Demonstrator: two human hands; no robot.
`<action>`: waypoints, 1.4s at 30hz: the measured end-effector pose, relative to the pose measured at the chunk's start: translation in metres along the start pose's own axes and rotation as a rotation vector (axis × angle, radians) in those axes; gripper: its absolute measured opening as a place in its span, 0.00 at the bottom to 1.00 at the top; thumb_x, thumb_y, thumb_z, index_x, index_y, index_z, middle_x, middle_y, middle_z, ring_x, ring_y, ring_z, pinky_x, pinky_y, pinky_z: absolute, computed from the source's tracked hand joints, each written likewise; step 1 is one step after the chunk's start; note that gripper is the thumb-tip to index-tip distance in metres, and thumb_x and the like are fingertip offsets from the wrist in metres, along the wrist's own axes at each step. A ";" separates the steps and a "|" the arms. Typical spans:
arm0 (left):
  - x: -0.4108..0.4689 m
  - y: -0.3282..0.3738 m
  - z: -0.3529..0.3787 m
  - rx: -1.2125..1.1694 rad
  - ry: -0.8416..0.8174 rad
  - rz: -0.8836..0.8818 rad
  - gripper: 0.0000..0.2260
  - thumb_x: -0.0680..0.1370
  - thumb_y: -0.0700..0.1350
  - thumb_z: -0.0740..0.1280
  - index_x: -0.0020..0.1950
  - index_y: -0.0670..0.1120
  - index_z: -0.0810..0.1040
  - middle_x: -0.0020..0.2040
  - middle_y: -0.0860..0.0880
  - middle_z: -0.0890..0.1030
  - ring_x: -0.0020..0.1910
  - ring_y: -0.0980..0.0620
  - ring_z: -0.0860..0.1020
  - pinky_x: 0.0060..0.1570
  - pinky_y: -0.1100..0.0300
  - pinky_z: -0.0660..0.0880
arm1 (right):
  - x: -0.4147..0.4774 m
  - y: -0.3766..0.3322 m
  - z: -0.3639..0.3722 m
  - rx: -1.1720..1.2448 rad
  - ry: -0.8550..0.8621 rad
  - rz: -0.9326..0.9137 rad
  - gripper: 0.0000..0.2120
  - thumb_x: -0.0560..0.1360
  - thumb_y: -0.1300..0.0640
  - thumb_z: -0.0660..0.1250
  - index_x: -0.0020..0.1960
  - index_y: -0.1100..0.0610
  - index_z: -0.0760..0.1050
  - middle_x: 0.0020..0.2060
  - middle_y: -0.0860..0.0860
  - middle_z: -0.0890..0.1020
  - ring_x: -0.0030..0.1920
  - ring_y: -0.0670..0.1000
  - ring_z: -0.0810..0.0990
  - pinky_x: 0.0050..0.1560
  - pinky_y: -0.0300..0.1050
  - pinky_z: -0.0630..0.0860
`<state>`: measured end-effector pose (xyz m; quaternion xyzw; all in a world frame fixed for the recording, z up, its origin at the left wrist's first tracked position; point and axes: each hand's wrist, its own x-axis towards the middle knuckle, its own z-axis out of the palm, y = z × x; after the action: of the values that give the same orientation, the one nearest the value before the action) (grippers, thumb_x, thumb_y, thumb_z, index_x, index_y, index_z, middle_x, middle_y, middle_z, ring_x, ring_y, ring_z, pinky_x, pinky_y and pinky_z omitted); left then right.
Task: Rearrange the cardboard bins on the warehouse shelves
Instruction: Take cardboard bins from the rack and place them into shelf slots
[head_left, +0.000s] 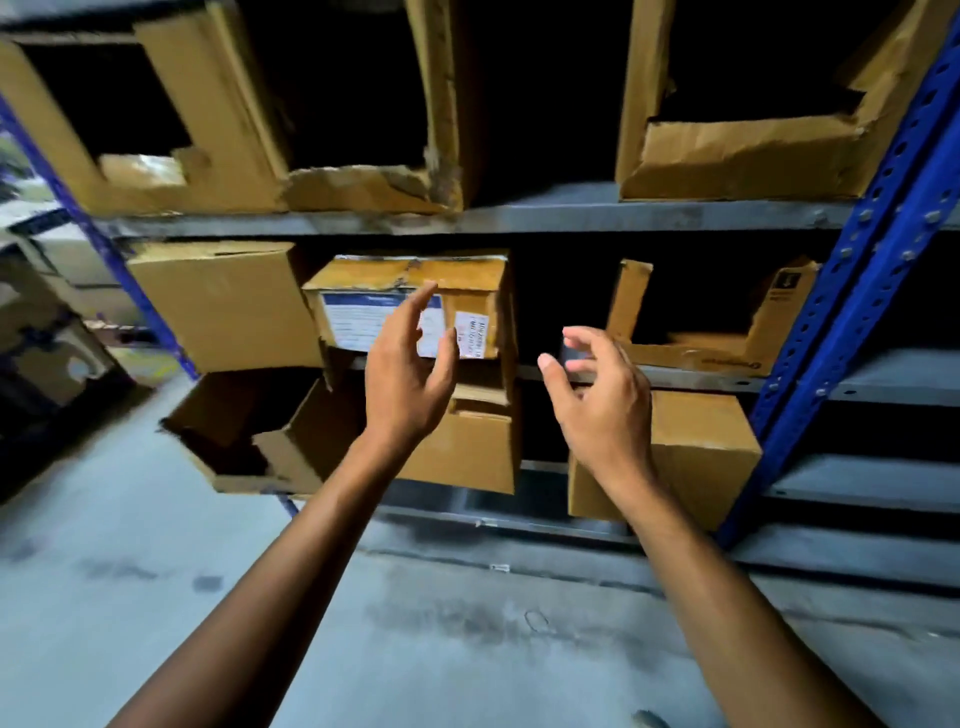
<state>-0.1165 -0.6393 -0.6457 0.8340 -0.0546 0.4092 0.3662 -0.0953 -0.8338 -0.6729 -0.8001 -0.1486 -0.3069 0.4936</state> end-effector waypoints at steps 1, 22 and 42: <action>-0.002 -0.003 -0.017 0.010 0.011 -0.009 0.20 0.79 0.46 0.63 0.71 0.45 0.71 0.65 0.47 0.77 0.64 0.52 0.75 0.60 0.49 0.76 | -0.004 -0.012 0.005 0.005 -0.002 -0.006 0.21 0.74 0.42 0.65 0.62 0.52 0.75 0.55 0.47 0.80 0.48 0.46 0.81 0.39 0.51 0.81; -0.002 -0.194 -0.077 0.130 -0.079 -0.461 0.42 0.71 0.60 0.67 0.78 0.43 0.55 0.75 0.42 0.64 0.73 0.46 0.64 0.71 0.46 0.65 | -0.016 0.008 0.153 -0.189 -0.335 0.479 0.42 0.72 0.55 0.73 0.78 0.53 0.51 0.75 0.57 0.60 0.72 0.60 0.64 0.66 0.53 0.67; 0.071 -0.349 0.003 -0.159 -0.085 -0.930 0.06 0.72 0.48 0.69 0.48 0.57 0.81 0.43 0.56 0.85 0.45 0.54 0.83 0.51 0.46 0.81 | 0.069 0.090 0.228 -0.277 -0.165 0.886 0.11 0.75 0.66 0.63 0.56 0.68 0.75 0.56 0.65 0.79 0.55 0.65 0.78 0.47 0.48 0.73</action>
<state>0.0688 -0.3732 -0.7932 0.7555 0.2785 0.1619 0.5705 0.0852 -0.6791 -0.7654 -0.8665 0.2108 -0.0190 0.4520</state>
